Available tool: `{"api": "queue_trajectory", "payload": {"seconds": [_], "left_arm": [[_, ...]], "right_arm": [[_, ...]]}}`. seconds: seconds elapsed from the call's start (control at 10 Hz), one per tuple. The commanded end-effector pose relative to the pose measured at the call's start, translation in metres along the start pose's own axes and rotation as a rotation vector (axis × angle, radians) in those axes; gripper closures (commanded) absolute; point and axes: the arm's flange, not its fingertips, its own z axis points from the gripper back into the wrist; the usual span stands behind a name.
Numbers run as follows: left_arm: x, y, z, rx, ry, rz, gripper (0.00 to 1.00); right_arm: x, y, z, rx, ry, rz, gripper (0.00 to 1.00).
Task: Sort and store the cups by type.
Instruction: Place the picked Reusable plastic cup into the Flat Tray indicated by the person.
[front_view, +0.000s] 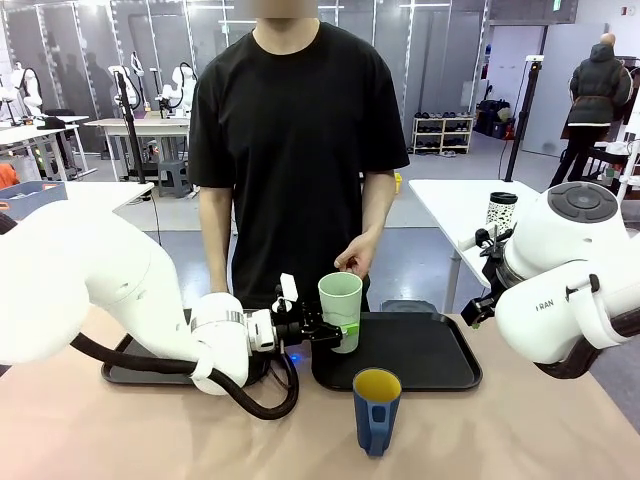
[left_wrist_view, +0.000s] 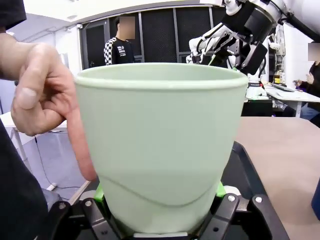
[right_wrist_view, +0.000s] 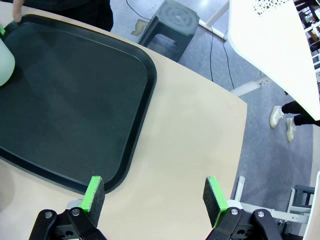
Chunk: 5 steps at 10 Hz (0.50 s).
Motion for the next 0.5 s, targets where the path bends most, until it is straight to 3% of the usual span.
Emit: {"api": "queue_trajectory", "payload": {"seconds": [0.0, 0.4], "left_arm": [[-0.0208, -0.0116, -0.0002, 0.005, 0.003, -0.05, 0.17], [-0.0275, -0.0138, 0.0015, -0.014, 0.014, -0.041, 0.17]], "right_arm": [[0.0006, 0.0, -0.0007, 0.002, -0.002, 0.0, 0.0], [0.0006, 0.0, -0.0007, 0.002, -0.002, 0.0, 0.0]]}}
